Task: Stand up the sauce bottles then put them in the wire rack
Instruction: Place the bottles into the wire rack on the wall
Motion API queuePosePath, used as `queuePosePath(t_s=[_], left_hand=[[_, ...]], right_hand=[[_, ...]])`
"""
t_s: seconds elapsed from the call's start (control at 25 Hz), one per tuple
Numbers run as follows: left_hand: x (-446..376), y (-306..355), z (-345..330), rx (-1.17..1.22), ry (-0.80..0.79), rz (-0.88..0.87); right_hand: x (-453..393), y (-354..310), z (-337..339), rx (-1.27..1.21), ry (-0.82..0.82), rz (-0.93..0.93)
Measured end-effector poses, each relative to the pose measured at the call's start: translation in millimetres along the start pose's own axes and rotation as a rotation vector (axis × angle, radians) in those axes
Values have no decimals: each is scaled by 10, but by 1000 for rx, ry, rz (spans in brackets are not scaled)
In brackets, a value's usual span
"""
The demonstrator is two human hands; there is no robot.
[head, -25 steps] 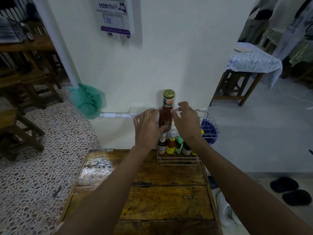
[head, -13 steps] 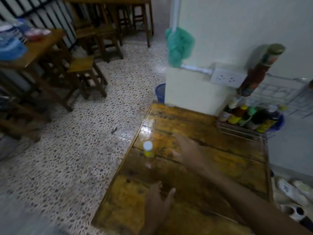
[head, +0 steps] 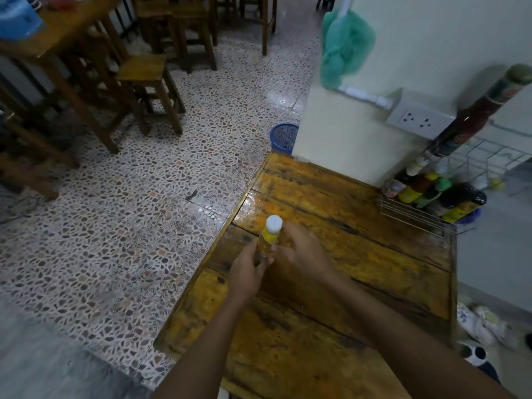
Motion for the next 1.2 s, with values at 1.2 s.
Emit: queuePosePath(t_s=[1.2], left_hand=[[-1116,4921,-1951,-13,96,-521]], right_hand=[[194,794,5231,104,659,111]])
Point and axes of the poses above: each hand's wrist, its own x-axis away from the middle knuckle, its own z-axis out of the back of the hand, y = z × x, the point moved 7 cm from there along -x, towards the middle knuckle, and after that the axes turned 11 degrees about -x, right-handed, at the moved point
